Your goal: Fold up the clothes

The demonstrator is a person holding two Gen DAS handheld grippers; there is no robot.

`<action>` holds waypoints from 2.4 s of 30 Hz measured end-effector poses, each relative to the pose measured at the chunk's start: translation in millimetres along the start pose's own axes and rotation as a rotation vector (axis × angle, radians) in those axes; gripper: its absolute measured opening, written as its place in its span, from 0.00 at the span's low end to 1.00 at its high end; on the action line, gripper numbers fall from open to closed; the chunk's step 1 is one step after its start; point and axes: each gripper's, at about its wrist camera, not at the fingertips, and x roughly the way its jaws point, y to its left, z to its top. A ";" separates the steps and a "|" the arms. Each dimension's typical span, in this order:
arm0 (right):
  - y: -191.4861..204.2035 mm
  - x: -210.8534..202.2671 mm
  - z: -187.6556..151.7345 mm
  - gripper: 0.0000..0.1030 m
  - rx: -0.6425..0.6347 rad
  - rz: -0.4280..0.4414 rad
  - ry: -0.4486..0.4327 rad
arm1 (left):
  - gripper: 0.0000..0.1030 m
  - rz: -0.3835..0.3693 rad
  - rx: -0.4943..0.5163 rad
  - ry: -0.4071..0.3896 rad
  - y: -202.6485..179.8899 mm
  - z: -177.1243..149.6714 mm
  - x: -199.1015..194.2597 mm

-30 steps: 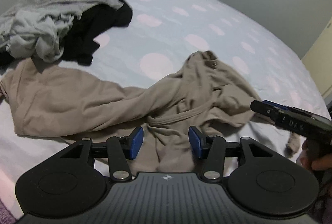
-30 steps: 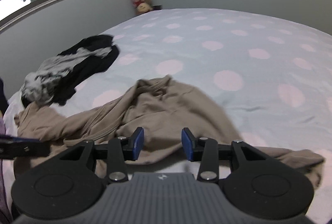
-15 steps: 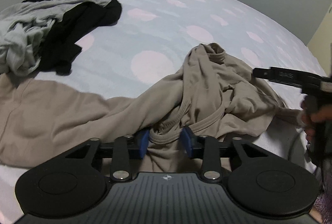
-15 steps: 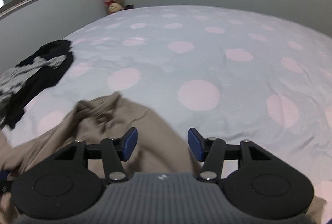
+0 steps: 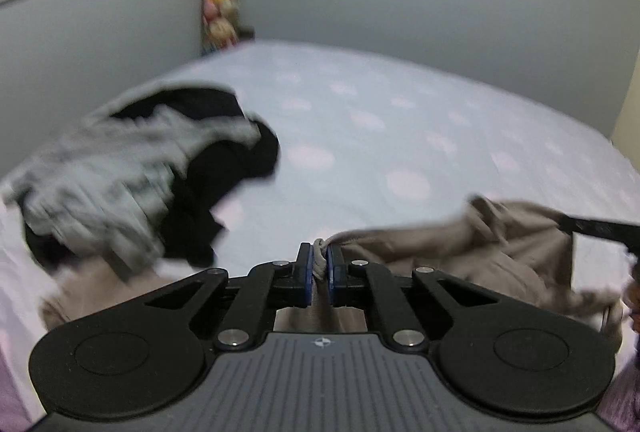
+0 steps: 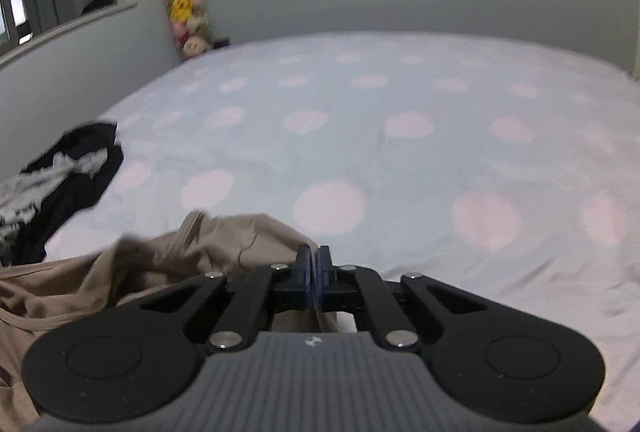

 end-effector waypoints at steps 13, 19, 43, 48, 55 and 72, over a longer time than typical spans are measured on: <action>-60.5 -114.0 35.5 0.00 0.041 -0.082 -0.142 | 0.05 0.010 0.157 -0.107 -17.7 33.9 -67.1; -17.0 -104.3 -4.0 0.01 -0.119 0.114 0.003 | 0.05 0.077 0.134 0.020 -1.7 -2.3 -45.6; 137.0 -51.9 -128.5 0.06 -1.304 0.234 0.169 | 0.05 0.042 0.039 0.017 23.4 -20.2 -48.9; 121.4 -70.9 -94.5 0.03 -1.135 0.198 0.071 | 0.05 -0.022 0.081 0.020 5.0 -22.6 -51.8; 58.9 -54.7 -35.2 0.02 -0.750 -0.023 0.104 | 0.05 -0.186 0.224 0.096 -47.8 -49.7 -41.8; 19.5 -36.7 -30.3 0.03 -0.491 -0.114 0.160 | 0.43 -0.382 0.555 0.236 -77.5 -100.3 -49.5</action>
